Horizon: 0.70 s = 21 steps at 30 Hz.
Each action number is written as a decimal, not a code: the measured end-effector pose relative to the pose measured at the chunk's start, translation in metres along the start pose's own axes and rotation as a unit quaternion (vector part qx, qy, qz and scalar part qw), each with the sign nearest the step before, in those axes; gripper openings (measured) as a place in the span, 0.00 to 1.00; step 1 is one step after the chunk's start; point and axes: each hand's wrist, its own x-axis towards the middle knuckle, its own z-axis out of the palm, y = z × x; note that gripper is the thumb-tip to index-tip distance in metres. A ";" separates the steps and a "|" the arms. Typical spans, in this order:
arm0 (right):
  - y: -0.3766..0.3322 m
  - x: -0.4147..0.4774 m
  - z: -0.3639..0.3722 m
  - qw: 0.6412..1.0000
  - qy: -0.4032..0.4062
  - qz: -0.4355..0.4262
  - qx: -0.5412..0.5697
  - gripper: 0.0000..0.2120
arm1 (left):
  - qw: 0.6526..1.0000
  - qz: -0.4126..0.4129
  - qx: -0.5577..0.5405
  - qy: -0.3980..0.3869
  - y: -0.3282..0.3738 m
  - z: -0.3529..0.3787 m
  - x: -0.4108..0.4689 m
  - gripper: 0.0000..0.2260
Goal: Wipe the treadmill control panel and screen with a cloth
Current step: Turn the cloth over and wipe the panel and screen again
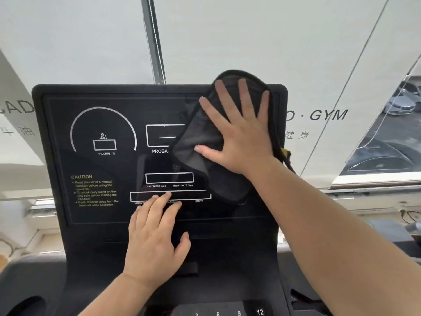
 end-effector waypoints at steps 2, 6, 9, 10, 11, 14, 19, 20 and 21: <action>0.012 -0.013 -0.001 0.996 -0.015 0.086 -0.002 0.47 | 1.000 0.013 -0.003 -0.005 -0.004 -0.002 -0.002 0.26; -0.002 -0.040 0.004 0.979 -0.060 0.193 0.016 0.50 | 0.999 0.020 -0.028 -0.010 -0.009 -0.005 -0.004 0.25; -0.019 -0.074 0.015 0.977 -0.085 0.197 0.018 0.51 | 0.999 0.014 -0.037 -0.011 -0.011 -0.008 -0.005 0.25; -0.024 -0.087 0.019 0.978 -0.093 0.187 0.019 0.52 | 0.999 0.011 -0.035 -0.011 -0.012 -0.009 -0.006 0.25; -0.028 -0.101 0.023 0.979 -0.102 0.175 0.021 0.51 | 0.999 0.008 -0.032 -0.011 -0.013 -0.009 -0.008 0.25; -0.040 -0.143 0.030 0.981 -0.127 0.140 0.033 0.50 | 1.000 -0.003 -0.025 -0.017 -0.021 -0.010 -0.019 0.25; -0.060 -0.201 0.038 0.979 -0.143 0.127 0.077 0.43 | 0.999 -0.022 -0.016 -0.018 -0.038 -0.010 -0.049 0.24; -0.066 -0.212 0.037 0.977 -0.151 0.125 0.083 0.41 | 0.999 -0.028 -0.014 -0.020 -0.042 -0.011 -0.055 0.24; -0.073 -0.223 0.036 0.976 -0.161 0.121 0.085 0.39 | 0.999 -0.036 -0.010 -0.024 -0.046 -0.011 -0.061 0.24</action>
